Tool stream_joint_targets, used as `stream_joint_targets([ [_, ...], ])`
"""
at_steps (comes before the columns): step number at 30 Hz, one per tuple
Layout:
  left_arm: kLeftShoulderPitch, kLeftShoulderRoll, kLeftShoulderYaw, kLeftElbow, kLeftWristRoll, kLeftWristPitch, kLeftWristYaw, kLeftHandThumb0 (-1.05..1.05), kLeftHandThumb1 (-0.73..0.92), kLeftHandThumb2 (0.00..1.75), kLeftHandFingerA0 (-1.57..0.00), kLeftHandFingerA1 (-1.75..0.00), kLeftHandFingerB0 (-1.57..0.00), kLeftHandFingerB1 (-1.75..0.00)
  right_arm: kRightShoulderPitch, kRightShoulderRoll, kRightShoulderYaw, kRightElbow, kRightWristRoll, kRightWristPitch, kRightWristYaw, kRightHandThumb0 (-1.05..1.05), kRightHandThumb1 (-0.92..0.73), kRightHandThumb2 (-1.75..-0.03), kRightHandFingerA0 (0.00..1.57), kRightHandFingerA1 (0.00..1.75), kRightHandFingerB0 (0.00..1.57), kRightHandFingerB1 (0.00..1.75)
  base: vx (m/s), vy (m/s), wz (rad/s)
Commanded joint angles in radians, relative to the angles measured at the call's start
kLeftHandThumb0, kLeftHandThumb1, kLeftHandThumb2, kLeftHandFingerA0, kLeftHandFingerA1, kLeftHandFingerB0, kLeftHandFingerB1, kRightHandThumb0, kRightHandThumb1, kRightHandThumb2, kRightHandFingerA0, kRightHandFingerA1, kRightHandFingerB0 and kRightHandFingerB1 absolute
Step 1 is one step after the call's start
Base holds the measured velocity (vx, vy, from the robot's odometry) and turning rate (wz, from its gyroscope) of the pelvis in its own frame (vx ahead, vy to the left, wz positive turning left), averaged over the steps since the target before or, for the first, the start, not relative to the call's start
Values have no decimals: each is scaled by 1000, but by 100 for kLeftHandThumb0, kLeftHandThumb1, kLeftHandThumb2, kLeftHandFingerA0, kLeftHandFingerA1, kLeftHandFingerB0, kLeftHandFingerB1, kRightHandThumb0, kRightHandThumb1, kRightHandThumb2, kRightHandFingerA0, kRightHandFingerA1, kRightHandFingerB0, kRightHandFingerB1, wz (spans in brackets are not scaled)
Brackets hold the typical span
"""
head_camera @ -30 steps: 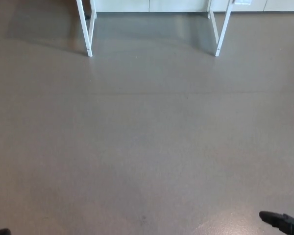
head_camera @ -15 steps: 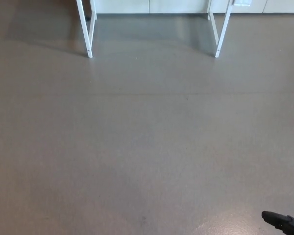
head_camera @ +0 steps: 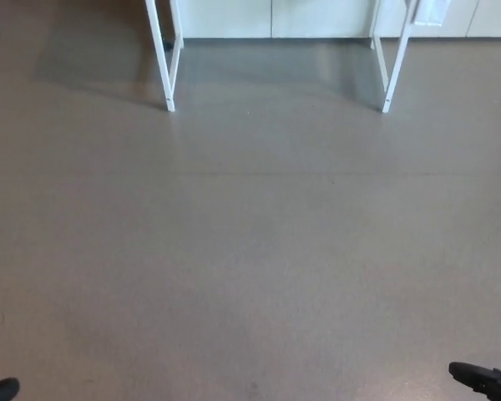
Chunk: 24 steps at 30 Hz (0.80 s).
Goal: The robot walk towards a table in front and then clicks the light switch button using the right hand's index finger
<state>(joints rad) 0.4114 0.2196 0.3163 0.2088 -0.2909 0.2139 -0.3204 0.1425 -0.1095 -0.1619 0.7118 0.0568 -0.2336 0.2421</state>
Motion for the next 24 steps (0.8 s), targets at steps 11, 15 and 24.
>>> stream_joint_targets([
  [11,15,82,-80,74,110,-159,-19,-14,59,57,-55,-43,-42,-39,13,-13,18,35,-4,-48,-8,-39,-47,-54,67,43,49,38,175,233,-14],
  [15,38,92,-116,84,144,-173,-20,-16,60,57,-51,-40,-44,-38,41,-24,18,33,-6,-54,-5,-49,-38,-72,62,55,40,48,224,-61,11],
  [24,69,97,-136,110,157,-222,-19,-24,55,62,-41,-43,-41,-41,53,-33,44,46,-21,-72,-1,-48,-40,-72,58,54,40,48,316,-146,29],
])
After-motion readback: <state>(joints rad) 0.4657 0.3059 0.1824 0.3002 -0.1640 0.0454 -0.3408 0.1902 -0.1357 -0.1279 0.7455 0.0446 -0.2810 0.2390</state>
